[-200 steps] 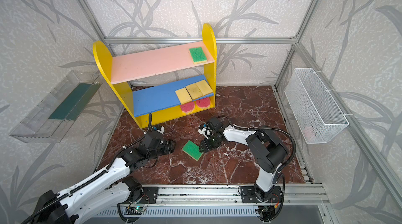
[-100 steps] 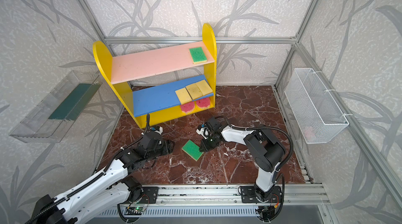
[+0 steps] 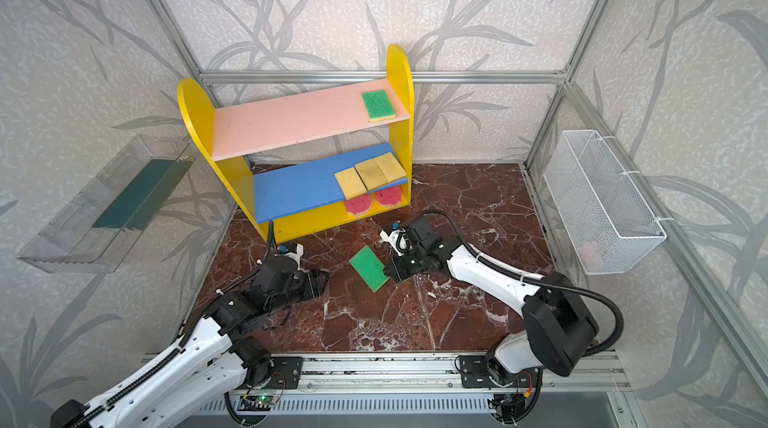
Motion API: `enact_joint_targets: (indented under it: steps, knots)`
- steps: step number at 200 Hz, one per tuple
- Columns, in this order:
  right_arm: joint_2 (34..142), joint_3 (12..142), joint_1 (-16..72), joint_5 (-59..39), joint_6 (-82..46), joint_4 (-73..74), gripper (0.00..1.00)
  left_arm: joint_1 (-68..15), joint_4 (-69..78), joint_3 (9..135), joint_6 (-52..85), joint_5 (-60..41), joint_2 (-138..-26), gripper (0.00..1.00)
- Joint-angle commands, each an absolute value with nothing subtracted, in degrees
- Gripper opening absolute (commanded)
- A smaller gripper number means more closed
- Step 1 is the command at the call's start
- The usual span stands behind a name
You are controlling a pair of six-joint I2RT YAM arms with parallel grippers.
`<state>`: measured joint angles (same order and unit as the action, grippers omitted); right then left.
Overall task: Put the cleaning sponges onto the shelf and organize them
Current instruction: 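Lift the green sponge with the right gripper up to the pink top shelf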
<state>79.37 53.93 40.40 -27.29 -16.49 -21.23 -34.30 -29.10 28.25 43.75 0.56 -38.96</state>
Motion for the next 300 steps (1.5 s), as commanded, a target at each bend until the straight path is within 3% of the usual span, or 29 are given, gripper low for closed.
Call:
enact_joint_targets:
  steps: [1,45,163,229,300]
  knots:
    - [73.19,57.29,40.69,-24.05,-16.61,-25.15,0.00,-33.89,-33.31,31.39,44.56,1.25,-36.62,0.66]
    - [71.39,71.66,40.52,-19.52,-13.70,-31.09,0.00,-33.89,-35.14,34.60,43.25,1.65,-36.70,0.66]
    - [97.42,117.28,29.99,-30.61,-13.77,-33.80,0.00,-33.76,-30.68,33.14,41.51,1.88,-39.90,0.66]
    - [113.30,141.28,29.17,-31.92,-13.01,-39.39,0.00,-33.75,-27.51,32.19,40.87,1.40,-42.46,0.66]
    - [120.19,151.69,28.48,-31.00,-14.24,-39.43,0.00,-33.73,-27.07,31.46,40.61,1.33,-42.97,0.66]
